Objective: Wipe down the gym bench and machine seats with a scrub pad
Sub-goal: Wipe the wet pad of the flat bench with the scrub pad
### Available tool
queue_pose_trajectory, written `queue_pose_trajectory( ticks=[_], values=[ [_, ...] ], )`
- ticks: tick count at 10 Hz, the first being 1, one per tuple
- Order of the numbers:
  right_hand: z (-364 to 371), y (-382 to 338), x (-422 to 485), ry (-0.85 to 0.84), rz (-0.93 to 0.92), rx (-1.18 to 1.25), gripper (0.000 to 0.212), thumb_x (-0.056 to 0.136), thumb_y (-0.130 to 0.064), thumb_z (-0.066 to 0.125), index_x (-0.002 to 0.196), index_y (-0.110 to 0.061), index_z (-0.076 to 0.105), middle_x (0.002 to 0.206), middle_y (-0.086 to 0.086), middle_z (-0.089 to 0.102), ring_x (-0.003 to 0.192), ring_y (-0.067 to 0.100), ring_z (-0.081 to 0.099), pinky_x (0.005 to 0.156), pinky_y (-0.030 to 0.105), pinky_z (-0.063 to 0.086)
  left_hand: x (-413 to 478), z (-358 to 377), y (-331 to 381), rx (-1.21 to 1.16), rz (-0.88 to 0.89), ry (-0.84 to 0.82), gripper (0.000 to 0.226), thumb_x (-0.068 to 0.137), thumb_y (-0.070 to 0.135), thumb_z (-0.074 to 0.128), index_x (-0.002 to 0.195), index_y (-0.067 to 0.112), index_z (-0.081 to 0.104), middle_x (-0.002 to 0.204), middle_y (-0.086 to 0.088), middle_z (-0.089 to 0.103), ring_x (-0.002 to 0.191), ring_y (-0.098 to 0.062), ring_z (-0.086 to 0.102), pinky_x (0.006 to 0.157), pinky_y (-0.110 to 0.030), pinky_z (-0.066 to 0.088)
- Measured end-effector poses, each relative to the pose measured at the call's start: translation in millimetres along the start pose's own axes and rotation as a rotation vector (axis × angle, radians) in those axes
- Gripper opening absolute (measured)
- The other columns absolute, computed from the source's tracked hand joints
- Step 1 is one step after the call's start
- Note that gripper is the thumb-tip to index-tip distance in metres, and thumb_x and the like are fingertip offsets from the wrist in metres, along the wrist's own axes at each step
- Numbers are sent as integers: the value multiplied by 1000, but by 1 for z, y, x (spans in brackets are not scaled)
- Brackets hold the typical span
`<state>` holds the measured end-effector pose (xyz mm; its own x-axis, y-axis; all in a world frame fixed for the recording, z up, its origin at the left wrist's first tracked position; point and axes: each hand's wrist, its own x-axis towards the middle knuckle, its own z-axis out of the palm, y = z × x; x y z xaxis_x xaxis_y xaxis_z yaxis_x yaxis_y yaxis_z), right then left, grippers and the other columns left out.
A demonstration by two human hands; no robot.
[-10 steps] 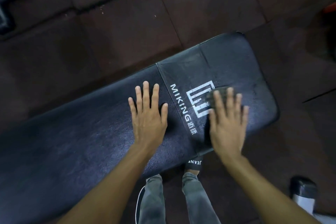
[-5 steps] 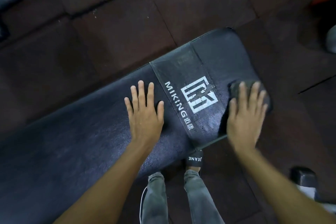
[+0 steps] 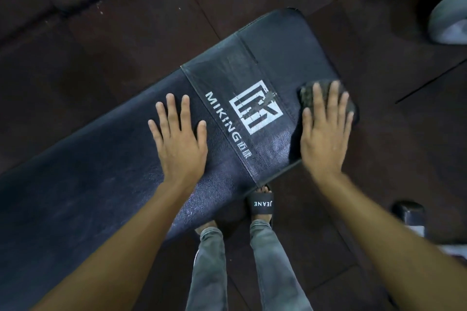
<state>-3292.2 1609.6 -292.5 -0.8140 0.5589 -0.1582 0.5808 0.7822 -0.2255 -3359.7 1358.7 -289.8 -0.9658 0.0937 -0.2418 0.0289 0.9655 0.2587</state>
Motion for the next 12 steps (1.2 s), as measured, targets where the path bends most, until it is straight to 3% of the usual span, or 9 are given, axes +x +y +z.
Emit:
queue_pose_trajectory(
  ticks=[1, 2, 3, 4, 8, 9, 10, 11, 12],
  values=[
    [19, -25, -80, -56, -207, -65, 53, 105, -38, 31, 156, -29, 21, 165, 4, 11, 152, 30, 10, 120, 54, 19, 0, 1, 1, 4, -4, 9, 59, 103, 40, 34, 156, 21, 16, 165, -5, 5, 152, -27, -2, 122, -53, 2],
    [31, -60, -87, -98, -553, -80, 50, 106, -39, 32, 155, -33, 24, 165, -1, 18, 152, 26, 15, 119, 49, 23, 1, 2, 0, 6, 5, 18, 59, 103, 40, 34, 156, 21, 16, 165, -5, 4, 152, -27, -2, 122, -52, 2],
    [28, -83, -16, -61, -611, -79, 50, 105, -41, 31, 155, -34, 25, 164, -1, 20, 152, 25, 17, 121, 48, 20, 1, 4, -3, 23, 12, 27, 59, 103, 41, 34, 156, 21, 15, 165, -5, 5, 152, -28, 0, 122, -52, 3],
    [19, -82, 32, -72, -390, -49, 52, 105, -45, 25, 156, -37, 16, 166, -3, 10, 153, 27, 9, 123, 47, 12, 0, 6, -3, 20, 13, 27, 59, 103, 41, 33, 156, 21, 16, 165, -6, 5, 152, -28, 0, 122, -52, 2],
    [25, -52, -20, -2, -493, -7, 49, 104, -42, 35, 152, -32, 33, 162, -1, 27, 149, 25, 26, 117, 39, 27, -1, 1, -2, 17, 3, -4, 60, 103, 43, 31, 157, 23, 13, 165, -3, 3, 152, -25, -3, 122, -50, 0],
    [15, -52, -15, -89, -458, 128, 49, 104, -38, 38, 153, -33, 32, 163, -4, 23, 150, 23, 24, 113, 40, 33, -1, -4, 1, 7, -16, -35, 60, 103, 43, 32, 157, 24, 12, 165, -2, 1, 152, -24, -5, 122, -50, -1],
    [-1, -57, -7, -187, -369, 356, 50, 104, -33, 42, 153, -34, 32, 163, -7, 23, 149, 17, 26, 115, 35, 30, 0, -15, 4, -17, -27, -83, 60, 103, 43, 33, 156, 24, 13, 165, -2, 2, 152, -24, -4, 123, -50, 1],
    [-27, -69, -3, -294, -187, 644, 50, 104, -31, 44, 153, -33, 32, 162, -11, 26, 147, 3, 24, 120, 25, 22, 0, -37, 7, -24, -23, -110, 58, 103, 42, 33, 156, 24, 17, 165, -3, 8, 152, -24, 1, 123, -49, 4],
    [-61, -97, -3, -425, -54, 799, 48, 103, -31, 46, 150, -34, 37, 155, -12, 40, 143, 1, 32, 120, 28, 25, -3, -79, 7, -32, -51, -98, 58, 103, 42, 32, 156, 24, 19, 164, -2, 13, 152, -22, 6, 123, -46, 5]
  ],
)
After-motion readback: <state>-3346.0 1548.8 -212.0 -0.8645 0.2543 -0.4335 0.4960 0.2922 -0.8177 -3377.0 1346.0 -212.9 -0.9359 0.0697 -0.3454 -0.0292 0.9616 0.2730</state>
